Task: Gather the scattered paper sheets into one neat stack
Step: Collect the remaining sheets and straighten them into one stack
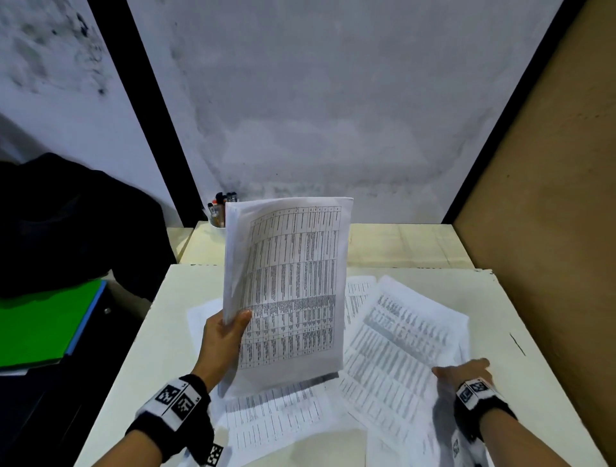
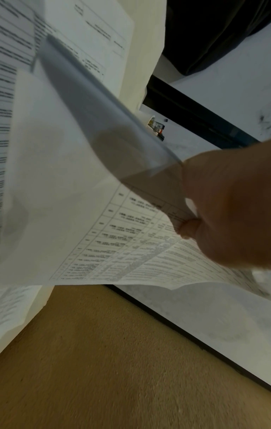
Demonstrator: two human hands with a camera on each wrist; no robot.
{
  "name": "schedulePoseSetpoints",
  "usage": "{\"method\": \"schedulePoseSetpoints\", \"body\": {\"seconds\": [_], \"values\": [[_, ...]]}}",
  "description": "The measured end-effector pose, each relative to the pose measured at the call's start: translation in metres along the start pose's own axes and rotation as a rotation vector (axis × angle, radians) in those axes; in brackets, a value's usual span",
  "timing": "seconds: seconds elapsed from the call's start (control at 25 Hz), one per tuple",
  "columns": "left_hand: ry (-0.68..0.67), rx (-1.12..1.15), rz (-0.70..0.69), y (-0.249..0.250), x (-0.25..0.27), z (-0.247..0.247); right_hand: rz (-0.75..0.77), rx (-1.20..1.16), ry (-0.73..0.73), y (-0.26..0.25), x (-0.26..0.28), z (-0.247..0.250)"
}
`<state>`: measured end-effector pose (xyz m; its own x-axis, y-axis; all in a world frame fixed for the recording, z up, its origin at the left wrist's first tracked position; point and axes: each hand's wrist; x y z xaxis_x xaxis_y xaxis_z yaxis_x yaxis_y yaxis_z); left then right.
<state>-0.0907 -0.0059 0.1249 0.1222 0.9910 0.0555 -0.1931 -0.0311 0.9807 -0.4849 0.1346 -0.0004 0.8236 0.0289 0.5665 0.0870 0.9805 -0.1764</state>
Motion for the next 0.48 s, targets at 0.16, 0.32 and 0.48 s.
{"method": "schedulePoseSetpoints", "body": {"seconds": [0.16, 0.32, 0.48], "values": [[-0.048, -0.019, 0.018, -0.006, 0.000, -0.002, 0.189, -0.071, -0.097, -0.016, 0.035, -0.013], [-0.033, -0.013, 0.028, -0.001, -0.003, -0.001, 0.256, -0.173, -0.156, -0.044, 0.075, -0.040], [0.023, -0.010, 0.011, 0.001, -0.003, 0.006, 0.303, -0.215, -0.258, -0.067, 0.091, -0.058]]}}
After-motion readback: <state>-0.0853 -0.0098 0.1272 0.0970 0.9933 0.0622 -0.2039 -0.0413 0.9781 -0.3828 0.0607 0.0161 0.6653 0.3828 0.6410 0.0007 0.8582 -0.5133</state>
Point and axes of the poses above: each hand's wrist, its own x-axis away from the middle knuckle, its own z-axis out of the back of the hand, y = z × x, and after that the axes turned 4 degrees about -z, right-handed
